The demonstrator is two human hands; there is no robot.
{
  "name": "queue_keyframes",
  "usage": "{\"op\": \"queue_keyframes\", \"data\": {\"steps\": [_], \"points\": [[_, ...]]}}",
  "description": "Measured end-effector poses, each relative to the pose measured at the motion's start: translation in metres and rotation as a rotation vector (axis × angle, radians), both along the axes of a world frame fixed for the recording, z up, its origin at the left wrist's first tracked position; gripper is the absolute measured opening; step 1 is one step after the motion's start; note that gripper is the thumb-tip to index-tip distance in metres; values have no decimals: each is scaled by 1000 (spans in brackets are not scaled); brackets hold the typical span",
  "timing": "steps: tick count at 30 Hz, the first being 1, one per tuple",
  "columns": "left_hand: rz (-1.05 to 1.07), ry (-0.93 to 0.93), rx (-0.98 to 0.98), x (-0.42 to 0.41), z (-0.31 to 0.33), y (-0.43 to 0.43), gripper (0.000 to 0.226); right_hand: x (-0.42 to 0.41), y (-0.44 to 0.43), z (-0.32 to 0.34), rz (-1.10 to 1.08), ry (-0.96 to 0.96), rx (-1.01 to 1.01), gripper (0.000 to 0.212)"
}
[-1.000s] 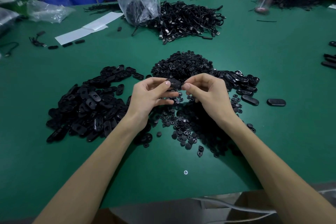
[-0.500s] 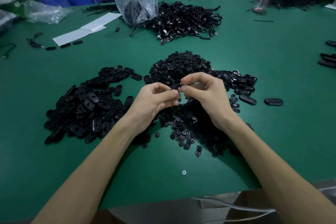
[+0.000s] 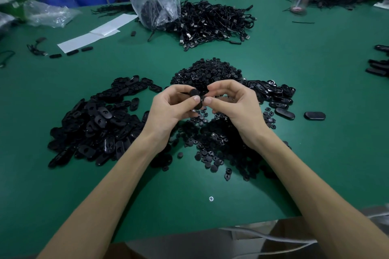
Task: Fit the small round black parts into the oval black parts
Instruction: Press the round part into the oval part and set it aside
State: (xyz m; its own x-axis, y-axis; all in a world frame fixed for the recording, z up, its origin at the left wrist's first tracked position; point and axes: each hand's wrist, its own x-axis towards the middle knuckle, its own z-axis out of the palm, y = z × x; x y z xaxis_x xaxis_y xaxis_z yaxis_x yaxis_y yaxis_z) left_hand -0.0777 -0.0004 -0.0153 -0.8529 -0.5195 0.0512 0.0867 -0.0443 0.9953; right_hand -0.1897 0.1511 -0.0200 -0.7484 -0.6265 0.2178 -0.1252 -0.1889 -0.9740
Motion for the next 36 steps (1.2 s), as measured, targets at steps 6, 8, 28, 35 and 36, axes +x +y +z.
{"op": "queue_keyframes", "data": {"steps": [6, 8, 28, 35, 36], "points": [[101, 21, 28, 0, 0, 6, 15, 1, 0, 0, -31, 55, 61, 26], [111, 26, 34, 0, 0, 6, 13, 2, -1, -1, -45, 90, 89, 25], [74, 61, -61, -4, -9, 16, 11, 4, 0, -1, -195, 136, 150, 22], [118, 93, -135, -6, -13, 16, 10, 6, 0, 3, -205, 162, 147, 21], [125, 93, -143, -6, -14, 16, 10, 6, -1, 3, -199, 162, 149, 21]]}}
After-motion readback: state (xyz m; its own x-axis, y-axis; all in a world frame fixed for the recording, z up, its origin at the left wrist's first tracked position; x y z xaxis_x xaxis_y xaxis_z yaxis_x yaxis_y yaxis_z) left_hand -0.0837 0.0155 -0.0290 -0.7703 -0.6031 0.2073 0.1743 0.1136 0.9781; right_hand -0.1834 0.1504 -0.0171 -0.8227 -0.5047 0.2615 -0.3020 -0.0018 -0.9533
